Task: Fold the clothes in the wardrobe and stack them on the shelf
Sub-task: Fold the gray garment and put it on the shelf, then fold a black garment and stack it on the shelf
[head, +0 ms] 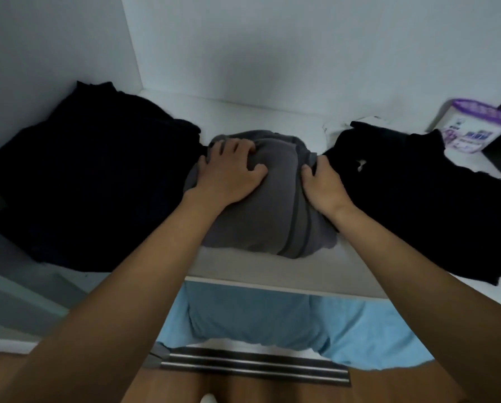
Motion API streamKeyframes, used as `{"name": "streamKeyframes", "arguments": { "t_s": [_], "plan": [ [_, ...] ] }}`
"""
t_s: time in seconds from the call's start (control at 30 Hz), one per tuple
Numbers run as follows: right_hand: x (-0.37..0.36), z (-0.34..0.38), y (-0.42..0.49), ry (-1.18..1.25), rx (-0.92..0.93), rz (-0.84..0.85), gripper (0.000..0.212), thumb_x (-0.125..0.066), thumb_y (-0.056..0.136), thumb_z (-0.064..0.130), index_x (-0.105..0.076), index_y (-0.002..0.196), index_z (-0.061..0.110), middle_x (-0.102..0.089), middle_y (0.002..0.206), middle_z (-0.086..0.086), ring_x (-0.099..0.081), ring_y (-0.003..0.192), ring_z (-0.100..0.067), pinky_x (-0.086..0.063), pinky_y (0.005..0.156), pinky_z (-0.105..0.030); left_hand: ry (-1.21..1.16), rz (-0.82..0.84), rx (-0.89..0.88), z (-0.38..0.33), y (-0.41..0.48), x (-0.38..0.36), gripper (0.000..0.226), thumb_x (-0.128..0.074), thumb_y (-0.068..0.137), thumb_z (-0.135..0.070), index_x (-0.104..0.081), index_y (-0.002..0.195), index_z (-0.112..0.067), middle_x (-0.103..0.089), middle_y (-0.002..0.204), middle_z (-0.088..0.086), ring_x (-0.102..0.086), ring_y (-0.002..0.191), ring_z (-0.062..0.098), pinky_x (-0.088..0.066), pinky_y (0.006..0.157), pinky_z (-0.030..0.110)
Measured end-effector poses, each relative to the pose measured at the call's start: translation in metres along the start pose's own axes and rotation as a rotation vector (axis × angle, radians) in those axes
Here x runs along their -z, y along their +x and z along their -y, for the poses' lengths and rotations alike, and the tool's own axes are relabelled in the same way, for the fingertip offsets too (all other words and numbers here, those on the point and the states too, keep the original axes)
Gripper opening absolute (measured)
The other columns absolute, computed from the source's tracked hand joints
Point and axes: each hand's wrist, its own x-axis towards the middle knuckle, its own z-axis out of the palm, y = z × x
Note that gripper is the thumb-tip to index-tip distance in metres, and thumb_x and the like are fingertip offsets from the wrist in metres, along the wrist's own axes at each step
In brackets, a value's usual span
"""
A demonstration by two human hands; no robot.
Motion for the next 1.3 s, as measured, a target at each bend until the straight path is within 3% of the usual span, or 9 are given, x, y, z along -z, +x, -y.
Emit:
{"name": "streamKeyframes", "arguments": {
  "t_s": [0.2, 0.4, 0.6, 0.73, 0.8, 0.9, 1.03, 1.13, 1.3],
  "plan": [
    [0.101, -0.053, -0.017, -0.216, 0.25, -0.251, 0.033, -0.064, 0.09, 0.033, -0.063, 0.121, 0.02, -0.064, 0.122, -0.003, -0.059, 0.115, -0.024, -0.048, 0.099, -0.041, 0.193, -0.231, -0.061, -0.077, 0.0, 0.0, 0.041, -0.055, 0.08, -0.019, -0.054, 0.121, -0.015, -0.033, 0.152, 0.005, -0.01, 0.15, 0.029, -0.008, 0.118, 0.061],
    [0.197, -0.156, -0.026, -0.527, -0.133, -0.065, 0.06, -0.067, 0.089, 0.047, -0.049, 0.142, 0.026, -0.047, 0.148, -0.004, -0.038, 0.138, -0.03, -0.029, 0.112, -0.053, 0.01, -0.025, -0.179, -0.172, 0.003, -0.051, 0.042, -0.061, 0.089, -0.027, -0.052, 0.128, -0.016, -0.05, 0.137, 0.005, -0.05, 0.123, 0.026, -0.04, 0.102, 0.04],
    [0.206, -0.196, -0.021, -0.021, 0.022, -0.377, 0.025, -0.058, 0.099, 0.029, -0.073, 0.116, 0.018, -0.073, 0.114, -0.003, -0.064, 0.111, -0.021, -0.04, 0.108, -0.042, -0.095, 0.244, 0.065, -0.215, 0.007, -0.1, 0.058, -0.065, 0.091, -0.043, -0.046, 0.137, -0.013, -0.056, 0.129, 0.005, -0.053, 0.107, 0.017, -0.042, 0.085, 0.028],
    [0.239, -0.183, -0.021, 0.684, 0.113, -0.574, 0.018, -0.058, 0.096, 0.013, -0.075, 0.097, 0.012, -0.069, 0.089, 0.003, -0.062, 0.079, 0.005, -0.053, 0.086, -0.022, -0.324, -0.056, 0.207, -0.237, 0.003, -0.114, 0.034, -0.066, 0.089, -0.044, -0.063, 0.107, -0.015, -0.066, 0.108, 0.003, -0.064, 0.101, 0.023, -0.053, 0.088, 0.038],
    [0.253, -0.172, -0.038, 0.818, 0.201, -0.478, 0.02, -0.058, 0.095, 0.016, -0.077, 0.097, 0.024, -0.074, 0.095, 0.01, -0.068, 0.091, -0.001, -0.055, 0.089, -0.021, -0.674, -0.081, 0.33, -0.256, -0.005, -0.109, 0.04, -0.06, 0.09, -0.056, -0.064, 0.093, -0.015, -0.072, 0.093, 0.0, -0.07, 0.095, 0.025, -0.052, 0.075, 0.037],
    [0.256, -0.168, -0.083, 0.756, 0.376, -0.08, 0.028, -0.06, 0.091, 0.017, -0.075, 0.094, 0.04, -0.074, 0.092, 0.023, -0.067, 0.091, 0.006, -0.049, 0.084, -0.011, -1.167, 0.38, 0.453, -0.288, -0.015, -0.097, 0.073, -0.05, 0.082, -0.076, -0.067, 0.114, -0.012, -0.077, 0.102, 0.004, -0.074, 0.094, 0.025, -0.054, 0.072, 0.035],
    [0.228, -0.193, -0.145, 0.254, 0.469, 0.309, 0.021, -0.065, 0.089, 0.008, -0.077, 0.105, 0.015, -0.07, 0.095, 0.025, -0.06, 0.09, 0.018, -0.041, 0.085, -0.004, -1.315, 0.372, 0.45, -0.325, -0.033, -0.1, 0.037, -0.066, 0.091, -0.03, -0.068, 0.118, -0.005, -0.073, 0.109, 0.015, -0.074, 0.085, 0.027, -0.06, 0.068, 0.033],
    [0.225, -0.209, -0.183, 0.338, 0.312, 0.272, 0.03, -0.062, 0.093, 0.0, -0.075, 0.108, 0.022, -0.068, 0.103, 0.024, -0.06, 0.099, 0.018, -0.04, 0.09, -0.004, -1.319, 0.228, 0.427, -0.333, -0.056, -0.105, 0.027, -0.06, 0.091, -0.01, -0.066, 0.116, -0.002, -0.074, 0.096, 0.015, -0.074, 0.076, 0.024, -0.059, 0.06, 0.031],
    [0.243, -0.217, -0.226, 0.651, -0.024, -0.084, 0.018, -0.062, 0.094, 0.004, -0.072, 0.083, 0.014, -0.073, 0.081, -0.002, -0.067, 0.082, -0.019, -0.052, 0.078, -0.033, -1.314, 0.345, 0.317, -0.312, -0.117, -0.086, 0.009, -0.064, 0.085, -0.01, -0.073, 0.086, -0.007, -0.072, 0.073, 0.007, -0.071, 0.062, 0.02, -0.058, 0.056, 0.028]
  ]
}}
